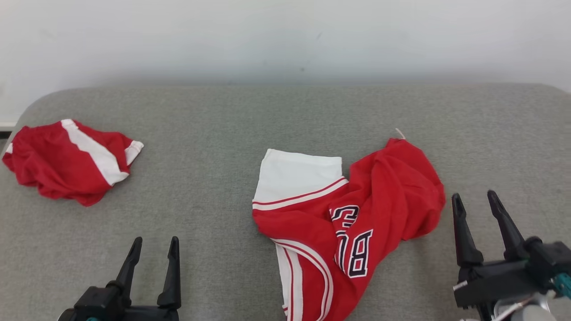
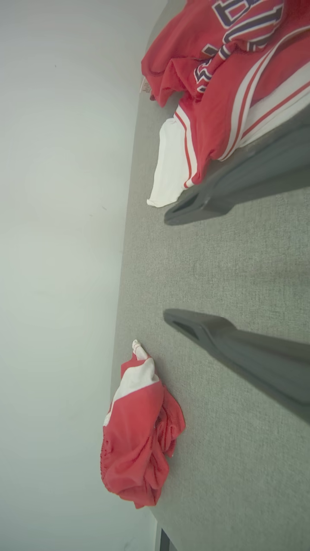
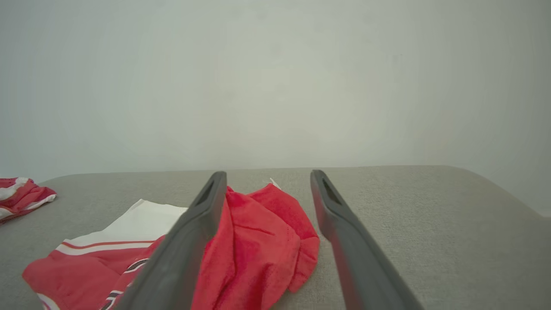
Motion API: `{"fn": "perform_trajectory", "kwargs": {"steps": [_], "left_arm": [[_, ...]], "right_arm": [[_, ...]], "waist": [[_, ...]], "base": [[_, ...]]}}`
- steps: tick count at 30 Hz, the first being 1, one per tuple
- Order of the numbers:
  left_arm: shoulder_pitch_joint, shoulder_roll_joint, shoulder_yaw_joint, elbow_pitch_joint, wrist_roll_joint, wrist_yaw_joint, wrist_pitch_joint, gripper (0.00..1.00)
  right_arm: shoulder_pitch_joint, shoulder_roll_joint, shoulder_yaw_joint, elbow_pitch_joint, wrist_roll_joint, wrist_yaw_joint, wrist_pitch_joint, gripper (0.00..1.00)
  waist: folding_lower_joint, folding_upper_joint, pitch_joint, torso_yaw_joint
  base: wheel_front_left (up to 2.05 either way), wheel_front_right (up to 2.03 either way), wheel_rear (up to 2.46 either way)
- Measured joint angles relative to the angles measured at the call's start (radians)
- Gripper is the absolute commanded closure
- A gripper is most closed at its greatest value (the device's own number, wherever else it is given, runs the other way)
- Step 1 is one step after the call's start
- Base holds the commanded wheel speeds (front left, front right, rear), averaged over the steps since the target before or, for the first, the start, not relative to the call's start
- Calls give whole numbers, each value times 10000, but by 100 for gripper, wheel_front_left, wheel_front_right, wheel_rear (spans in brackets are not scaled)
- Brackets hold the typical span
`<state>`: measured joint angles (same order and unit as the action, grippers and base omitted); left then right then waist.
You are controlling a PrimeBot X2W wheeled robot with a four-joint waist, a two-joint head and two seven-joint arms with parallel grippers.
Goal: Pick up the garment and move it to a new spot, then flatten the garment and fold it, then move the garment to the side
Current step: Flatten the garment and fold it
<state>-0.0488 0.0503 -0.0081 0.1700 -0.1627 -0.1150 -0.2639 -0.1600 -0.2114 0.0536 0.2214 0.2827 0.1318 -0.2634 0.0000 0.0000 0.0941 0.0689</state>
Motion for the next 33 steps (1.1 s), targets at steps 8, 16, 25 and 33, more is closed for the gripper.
{"fn": "perform_trajectory", "kwargs": {"steps": [8,16,25,33], "left_arm": [[241,4,215,-67,59,-46,0,0],[541,-6,-665,2,481,-102,0,0],[800,115,-3049,663,385,-159,0,0],[767,311,-4577,1755,-205,-161,0,0]], "right_arm": [[1699,491,-389,-1430,-290,0,-6,0],[1857,556,-366,-1499,-293,0,-6,0],[1721,566,-337,-1484,-284,0,-6,0],[1551,575,-364,-1446,-201,0,-6,0]], "waist": [[-2,-1,-293,-448],[-1,0,-418,-700],[0,0,-262,-710],[0,0,49,-945]], "base": [[0,0,0],[0,0,0],[0,0,0],[0,0,0]]}}
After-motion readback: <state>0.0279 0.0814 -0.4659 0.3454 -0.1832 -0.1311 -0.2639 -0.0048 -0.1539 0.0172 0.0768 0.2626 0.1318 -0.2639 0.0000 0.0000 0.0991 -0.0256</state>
